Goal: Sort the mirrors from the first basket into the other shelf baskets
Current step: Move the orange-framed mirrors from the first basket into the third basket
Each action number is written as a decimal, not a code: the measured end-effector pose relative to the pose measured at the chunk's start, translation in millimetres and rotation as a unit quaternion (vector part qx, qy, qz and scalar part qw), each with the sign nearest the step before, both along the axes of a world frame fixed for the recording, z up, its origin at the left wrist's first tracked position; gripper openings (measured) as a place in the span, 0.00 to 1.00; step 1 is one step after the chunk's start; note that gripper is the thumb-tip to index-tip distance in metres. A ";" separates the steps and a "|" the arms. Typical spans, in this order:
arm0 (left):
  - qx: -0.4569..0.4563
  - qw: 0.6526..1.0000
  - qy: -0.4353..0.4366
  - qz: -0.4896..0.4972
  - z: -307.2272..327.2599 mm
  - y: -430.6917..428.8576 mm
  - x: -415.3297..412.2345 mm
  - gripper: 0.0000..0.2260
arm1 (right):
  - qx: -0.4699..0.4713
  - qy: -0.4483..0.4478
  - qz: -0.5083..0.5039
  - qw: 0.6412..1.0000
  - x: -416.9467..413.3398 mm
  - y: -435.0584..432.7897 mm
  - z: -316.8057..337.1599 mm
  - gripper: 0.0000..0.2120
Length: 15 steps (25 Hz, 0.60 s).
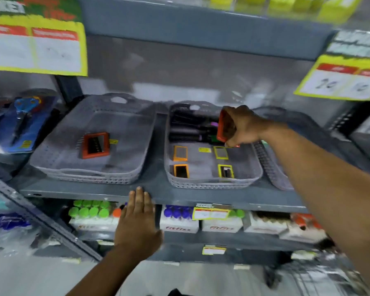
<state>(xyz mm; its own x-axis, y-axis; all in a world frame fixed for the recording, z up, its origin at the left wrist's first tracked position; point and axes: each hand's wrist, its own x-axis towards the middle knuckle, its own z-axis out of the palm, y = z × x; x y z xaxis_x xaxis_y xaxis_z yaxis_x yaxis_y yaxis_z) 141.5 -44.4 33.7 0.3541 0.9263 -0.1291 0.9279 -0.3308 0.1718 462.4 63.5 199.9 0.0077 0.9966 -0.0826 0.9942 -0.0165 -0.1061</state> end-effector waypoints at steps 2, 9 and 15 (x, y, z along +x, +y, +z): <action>0.013 1.000 -0.001 0.012 -1.7 3.7 3.4 0.43 | -0.012 -0.009 -0.051 0.999 34.6 -23.8 5.9 0.34; 0.016 0.998 0.048 0.047 5.6 1.5 25.9 0.47 | -0.078 0.026 -0.142 0.987 136.3 -78.1 -12.8 0.34; 0.027 0.997 0.067 0.027 7.3 -2.5 18.8 0.49 | -0.162 -0.009 -0.122 0.979 151.2 -92.4 -55.1 0.51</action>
<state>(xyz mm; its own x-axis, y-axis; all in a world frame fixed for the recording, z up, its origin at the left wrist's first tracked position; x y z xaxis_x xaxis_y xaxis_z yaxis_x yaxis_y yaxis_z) 160.3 -46.9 41.0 0.2859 0.9506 -0.1206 0.9582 -0.2846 0.0283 613.6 -28.8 144.8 0.2458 0.8867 -0.3915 0.9583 -0.2832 -0.0396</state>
